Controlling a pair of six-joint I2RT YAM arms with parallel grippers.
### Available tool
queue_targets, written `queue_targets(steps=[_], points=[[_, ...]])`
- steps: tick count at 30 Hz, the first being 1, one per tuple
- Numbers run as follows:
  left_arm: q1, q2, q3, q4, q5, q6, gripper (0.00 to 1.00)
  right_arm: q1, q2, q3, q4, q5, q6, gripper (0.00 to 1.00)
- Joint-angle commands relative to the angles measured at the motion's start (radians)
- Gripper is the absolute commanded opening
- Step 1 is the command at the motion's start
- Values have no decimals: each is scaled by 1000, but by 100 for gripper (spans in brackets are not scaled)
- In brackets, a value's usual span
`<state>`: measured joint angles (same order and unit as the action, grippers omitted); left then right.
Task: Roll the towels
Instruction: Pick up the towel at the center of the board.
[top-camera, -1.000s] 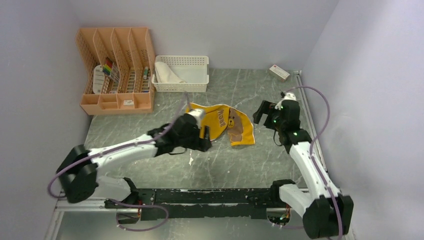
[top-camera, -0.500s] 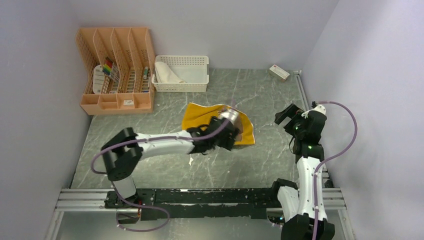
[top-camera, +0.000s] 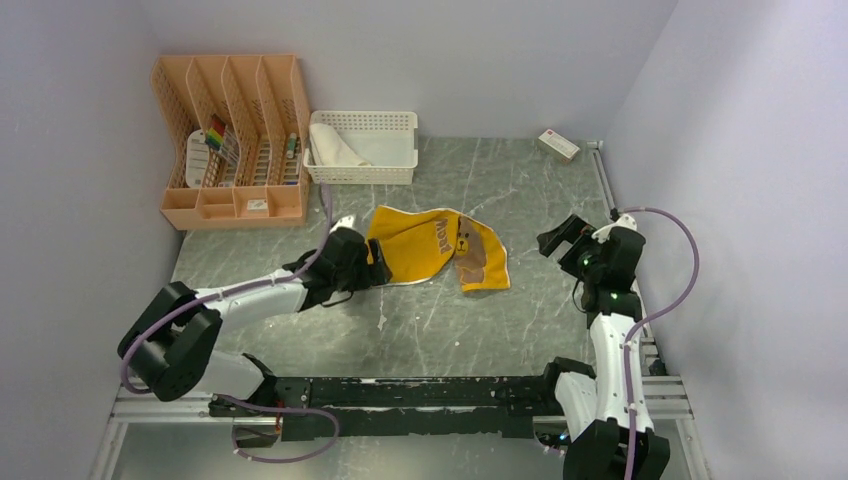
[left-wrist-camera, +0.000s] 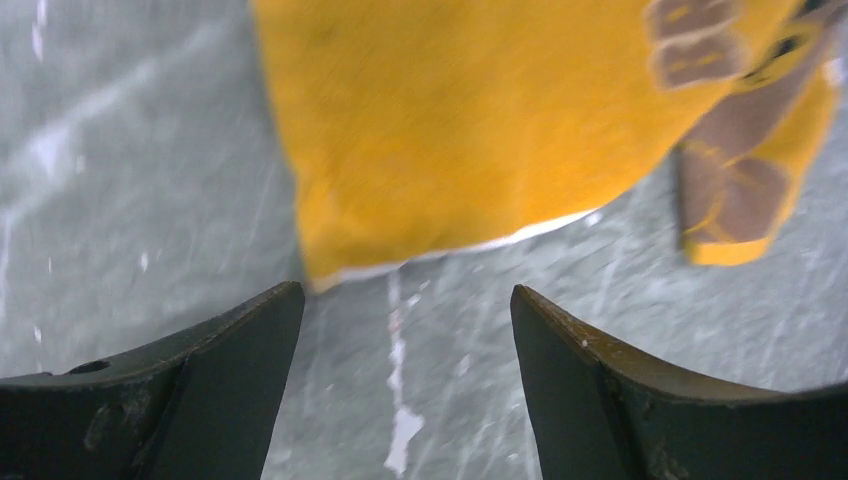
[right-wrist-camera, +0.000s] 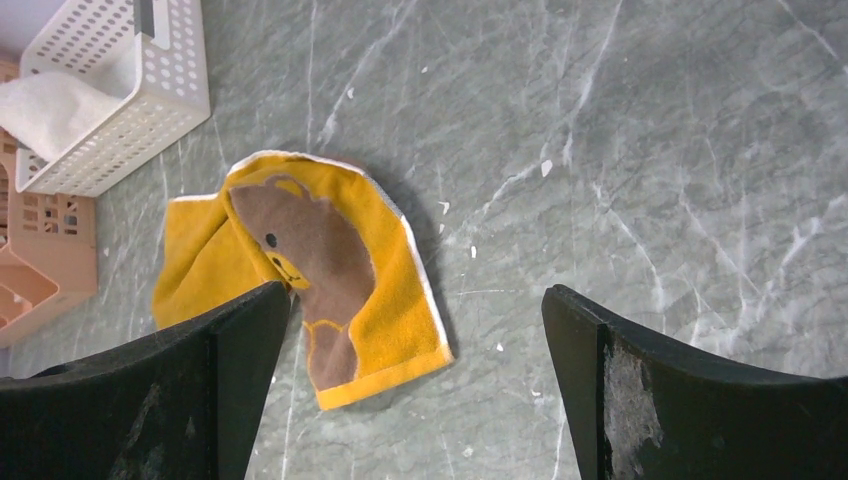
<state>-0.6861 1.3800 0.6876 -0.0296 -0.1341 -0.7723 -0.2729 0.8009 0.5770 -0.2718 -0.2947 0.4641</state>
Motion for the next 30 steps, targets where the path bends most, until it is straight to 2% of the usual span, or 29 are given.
queue_targets(steps=[1, 10, 14, 18, 23, 24, 25, 26, 30], points=[[0, 0, -116, 152, 74, -171, 87, 2, -9, -25, 31, -44, -16, 100], [1, 47, -83, 80, -4, -233, 87, 3, -44, -36, 12, -59, -36, 100], [2, 125, -73, 117, 34, -254, 79, 1, -53, -33, 3, -61, -44, 100], [3, 198, -101, 201, 62, -276, 67, 1, -61, -34, 6, -70, -42, 100], [8, 244, -125, 237, 23, -281, 50, 1, -66, -38, 12, -83, -37, 100], [9, 245, -126, 237, 11, -276, 38, 2, -68, -39, 13, -85, -37, 100], [11, 246, -126, 225, -7, -275, 14, 2, -69, -39, 13, -87, -37, 100], [14, 241, -123, 210, -23, -269, 8, 2, -71, -39, 14, -89, -36, 100], [59, 185, -124, 175, -45, -217, 7, 1, -77, -40, 14, -94, -37, 100]])
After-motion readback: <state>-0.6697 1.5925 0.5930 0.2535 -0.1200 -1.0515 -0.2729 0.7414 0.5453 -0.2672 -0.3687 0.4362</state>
